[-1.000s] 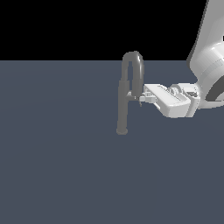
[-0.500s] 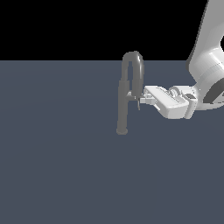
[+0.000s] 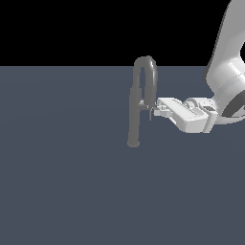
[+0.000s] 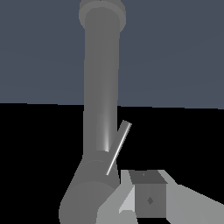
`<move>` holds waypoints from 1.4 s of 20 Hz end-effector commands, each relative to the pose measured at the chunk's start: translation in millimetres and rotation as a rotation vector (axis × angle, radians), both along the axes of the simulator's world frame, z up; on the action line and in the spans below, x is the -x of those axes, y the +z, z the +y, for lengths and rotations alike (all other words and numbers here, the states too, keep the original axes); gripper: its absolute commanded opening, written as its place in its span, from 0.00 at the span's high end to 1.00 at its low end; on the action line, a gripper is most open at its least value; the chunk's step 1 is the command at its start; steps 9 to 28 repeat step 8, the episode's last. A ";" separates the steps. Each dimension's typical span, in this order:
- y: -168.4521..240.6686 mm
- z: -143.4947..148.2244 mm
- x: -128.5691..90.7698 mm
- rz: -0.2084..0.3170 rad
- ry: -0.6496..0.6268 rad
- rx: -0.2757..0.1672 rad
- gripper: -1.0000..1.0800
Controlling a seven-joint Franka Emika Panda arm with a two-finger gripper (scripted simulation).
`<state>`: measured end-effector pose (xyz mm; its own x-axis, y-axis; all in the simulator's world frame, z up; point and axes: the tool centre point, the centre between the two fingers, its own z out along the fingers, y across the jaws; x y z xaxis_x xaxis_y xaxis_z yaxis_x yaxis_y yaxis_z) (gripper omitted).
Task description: Turn on the faucet by rotating a designated handle.
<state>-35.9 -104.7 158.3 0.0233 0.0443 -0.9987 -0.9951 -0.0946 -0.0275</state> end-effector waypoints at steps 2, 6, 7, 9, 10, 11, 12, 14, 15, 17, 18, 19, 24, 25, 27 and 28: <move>-28.0 7.7 -25.3 0.003 -0.035 0.035 1.00; -40.7 9.9 -33.9 0.015 -0.042 0.041 1.00; -43.8 10.4 -35.9 0.018 -0.044 0.043 1.00; -43.8 10.4 -35.9 0.018 -0.044 0.043 1.00; -43.8 10.4 -35.9 0.018 -0.044 0.043 1.00; -43.8 10.4 -35.9 0.018 -0.044 0.043 1.00; -43.8 10.4 -35.9 0.018 -0.044 0.043 1.00; -43.8 10.4 -35.9 0.018 -0.044 0.043 1.00; -43.8 10.4 -35.9 0.018 -0.044 0.043 1.00; -43.8 10.4 -35.9 0.018 -0.044 0.043 1.00; -43.8 10.4 -35.9 0.018 -0.044 0.043 1.00; -43.8 10.4 -35.9 0.018 -0.044 0.043 1.00; -43.8 10.4 -35.9 0.018 -0.044 0.043 1.00; -43.8 10.4 -35.9 0.018 -0.044 0.043 1.00; -43.8 10.4 -35.9 0.018 -0.044 0.043 1.00; -43.8 10.4 -35.9 0.018 -0.044 0.043 1.00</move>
